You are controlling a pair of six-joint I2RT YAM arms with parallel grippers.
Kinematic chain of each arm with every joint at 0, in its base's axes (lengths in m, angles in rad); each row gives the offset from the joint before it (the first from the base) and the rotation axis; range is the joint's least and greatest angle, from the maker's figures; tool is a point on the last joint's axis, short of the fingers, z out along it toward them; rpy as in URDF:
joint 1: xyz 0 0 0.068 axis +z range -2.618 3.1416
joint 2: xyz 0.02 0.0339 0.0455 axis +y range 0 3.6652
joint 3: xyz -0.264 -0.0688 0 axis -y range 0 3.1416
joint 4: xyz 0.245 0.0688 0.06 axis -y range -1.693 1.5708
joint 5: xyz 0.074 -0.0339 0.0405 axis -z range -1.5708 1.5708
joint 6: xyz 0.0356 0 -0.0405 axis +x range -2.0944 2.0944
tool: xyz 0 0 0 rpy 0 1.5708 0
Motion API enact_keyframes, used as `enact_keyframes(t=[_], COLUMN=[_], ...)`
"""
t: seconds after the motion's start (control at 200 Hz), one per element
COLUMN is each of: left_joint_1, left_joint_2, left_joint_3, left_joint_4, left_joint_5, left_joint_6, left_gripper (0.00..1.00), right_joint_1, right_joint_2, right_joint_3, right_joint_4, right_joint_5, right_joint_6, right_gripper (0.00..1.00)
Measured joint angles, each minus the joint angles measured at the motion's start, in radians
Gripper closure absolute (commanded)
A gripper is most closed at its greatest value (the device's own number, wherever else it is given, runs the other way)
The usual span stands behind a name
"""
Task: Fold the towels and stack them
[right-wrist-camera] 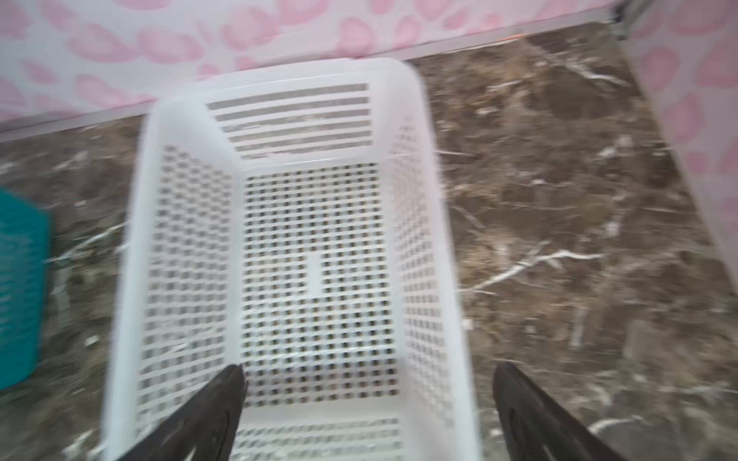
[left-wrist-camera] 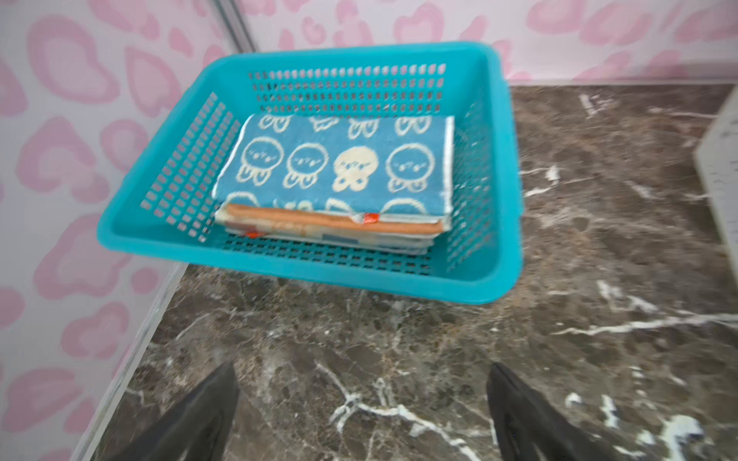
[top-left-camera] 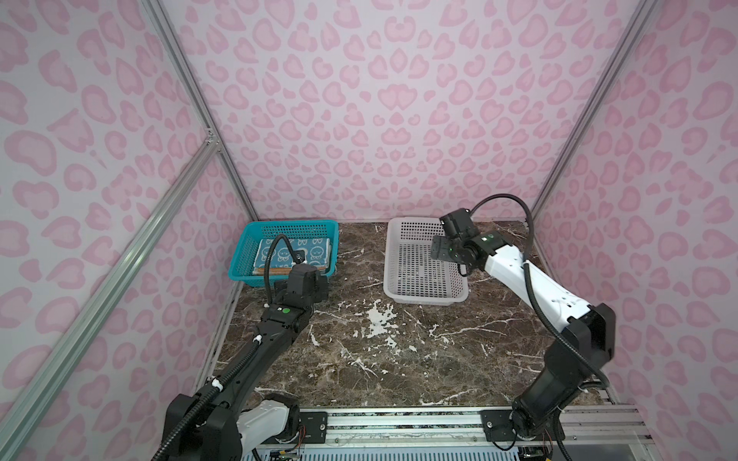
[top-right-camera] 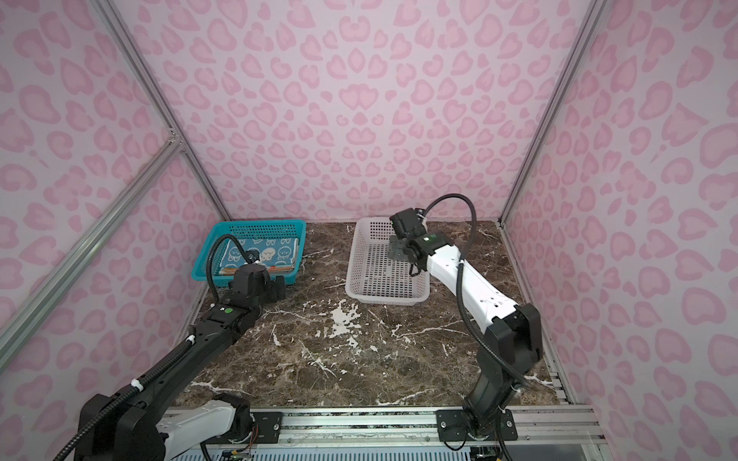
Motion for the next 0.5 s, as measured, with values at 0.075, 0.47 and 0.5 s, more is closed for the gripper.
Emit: enact_keyframes(t=[0.075, 0.47, 0.5], left_joint_1=[0.039, 0.124, 0.127], left_joint_2=[0.02, 0.136, 0.126], left_joint_3=[-0.038, -0.293, -0.313], left_joint_4=[0.067, 0.457, 0.491], left_joint_5=[-0.038, -0.101, -0.097], left_joint_6=[-0.014, -0.018, -0.014], left_gripper=[0.02, 0.02, 0.02], right_joint_1=[-0.087, -0.272, -0.272], right_joint_2=[-0.102, -0.249, -0.238], right_joint_3=[-0.2, -0.868, -0.888], right_joint_4=[0.104, 0.755, 0.808], right_joint_5=[0.093, 0.311, 0.316], right_joint_6=[-0.045, -0.191, -0.206], right_gripper=[0.02, 0.02, 0.02])
